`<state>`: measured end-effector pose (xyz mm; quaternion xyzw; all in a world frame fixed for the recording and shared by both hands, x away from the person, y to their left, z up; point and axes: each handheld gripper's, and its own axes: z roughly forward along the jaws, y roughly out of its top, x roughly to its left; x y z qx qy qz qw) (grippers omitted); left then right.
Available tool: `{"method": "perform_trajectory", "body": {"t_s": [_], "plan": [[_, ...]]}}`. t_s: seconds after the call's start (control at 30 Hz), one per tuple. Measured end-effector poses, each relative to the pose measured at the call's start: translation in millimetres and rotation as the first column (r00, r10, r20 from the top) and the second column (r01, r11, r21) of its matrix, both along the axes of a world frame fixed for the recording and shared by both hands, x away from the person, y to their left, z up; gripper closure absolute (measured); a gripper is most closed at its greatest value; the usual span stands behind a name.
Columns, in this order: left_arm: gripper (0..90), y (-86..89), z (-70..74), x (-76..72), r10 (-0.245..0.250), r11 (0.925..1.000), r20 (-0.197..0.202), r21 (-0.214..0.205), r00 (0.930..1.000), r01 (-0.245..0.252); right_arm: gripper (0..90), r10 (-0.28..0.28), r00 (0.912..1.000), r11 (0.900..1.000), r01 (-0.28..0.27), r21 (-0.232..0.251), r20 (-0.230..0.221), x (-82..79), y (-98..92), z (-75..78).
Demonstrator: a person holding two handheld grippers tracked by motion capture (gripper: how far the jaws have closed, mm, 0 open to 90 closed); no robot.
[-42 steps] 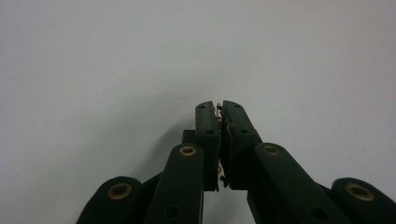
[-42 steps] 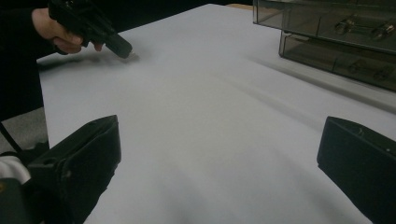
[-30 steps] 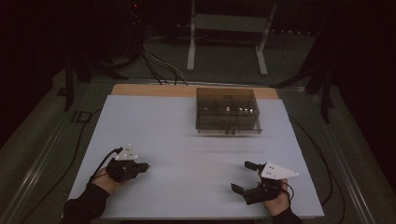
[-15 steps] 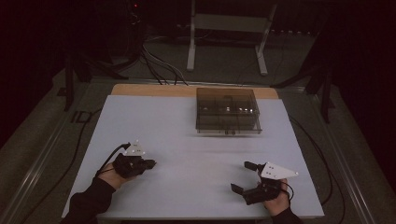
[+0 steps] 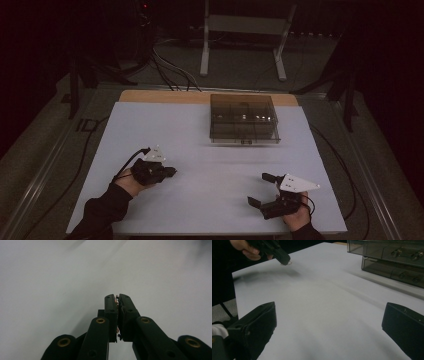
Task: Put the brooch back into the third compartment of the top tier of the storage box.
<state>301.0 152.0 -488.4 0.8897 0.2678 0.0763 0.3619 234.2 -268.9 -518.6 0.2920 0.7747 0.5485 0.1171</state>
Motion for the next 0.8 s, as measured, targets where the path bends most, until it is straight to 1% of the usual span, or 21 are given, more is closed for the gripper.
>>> {"method": "perform_trajectory", "body": {"t_s": [0.07, 0.13, 0.17, 0.2, 0.33, 0.4, 0.43, 0.47, 0.57, 0.7, 0.77, 0.8], "plan": [[87.5, -3.0, 2.1, 1.8, -0.005, 1.0000, -0.002, -0.005, 1.0000, 0.005, 0.0, -0.001, 1.0000, 1.0000, 0.001, -0.005, 0.003, 0.2, 0.2, -0.1], [87.5, -7.1, 5.2, 2.5, -0.015, 0.9999, 0.006, 0.002, 0.9999, 0.015, 0.0, 0.000, 1.0000, 1.0000, 0.000, -0.003, 0.003, -0.2, 0.2, 0.1], [87.5, -7.1, 5.2, 2.5, -0.015, 0.9999, 0.006, 0.002, 0.9999, 0.015, 0.0, 0.000, 1.0000, 1.0000, 0.000, -0.003, 0.003, -0.2, 0.2, 0.1], [87.5, -10.7, 8.7, 3.7, -0.025, 0.9997, 0.008, -0.001, 0.9996, 0.025, 0.0, 0.002, 1.0000, 1.0000, -0.002, -0.009, 0.007, -0.5, 0.4, 0.4], [87.5, -17.9, 14.3, 6.0, -0.038, 0.9993, 0.015, 0.001, 0.9992, 0.038, 0.0, 0.000, 0.9999, 0.9999, 0.000, -0.013, 0.011, -0.8, 0.5, 0.5], [87.5, -19.5, 15.3, 6.8, -0.042, 0.9991, 0.014, -0.004, 0.9990, 0.043, 0.0, 0.000, 0.9999, 0.9999, 0.001, -0.017, 0.016, -0.9, 0.5, 0.6], [87.5, -23.1, 17.1, 8.2, -0.047, 0.9989, 0.017, -0.004, 0.9987, 0.047, 0.0, 0.000, 0.9999, 0.9999, 0.001, -0.015, 0.014, -0.8, 0.4, 0.6], [87.5, -25.1, 17.9, 8.9, -0.049, 0.9988, 0.012, -0.010, 0.9987, 0.049, 0.0, 0.000, 0.9999, 0.9999, 0.001, -0.013, 0.012, -0.9, 0.2, 0.7], [87.5, -29.0, 20.0, 10.0, -0.061, 0.9981, 0.018, -0.005, 0.9980, 0.061, 0.0, 0.000, 0.9999, 0.9999, 0.000, -0.012, 0.015, -1.1, 0.3, 0.9], [87.5, -37.7, 25.1, 13.5, -0.080, 0.9967, 0.024, -0.013, 0.9965, 0.080, 0.0, -0.001, 0.9999, 1.0000, 0.001, -0.009, 0.013, -1.2, 0.0, 1.1], [87.5, -39.4, 26.5, 14.1, -0.078, 0.9968, 0.025, -0.015, 0.9966, 0.079, 0.0, 0.001, 0.9999, 0.9999, -0.001, -0.013, 0.014, -1.1, 0.0, 0.8], [87.5, -40.6, 28.0, 15.4, -0.081, 0.9963, 0.022, -0.024, 0.9964, 0.082, 0.0, 0.001, 0.9999, 0.9999, -0.001, -0.014, 0.013, -1.0, 0.1, 0.7]]}}
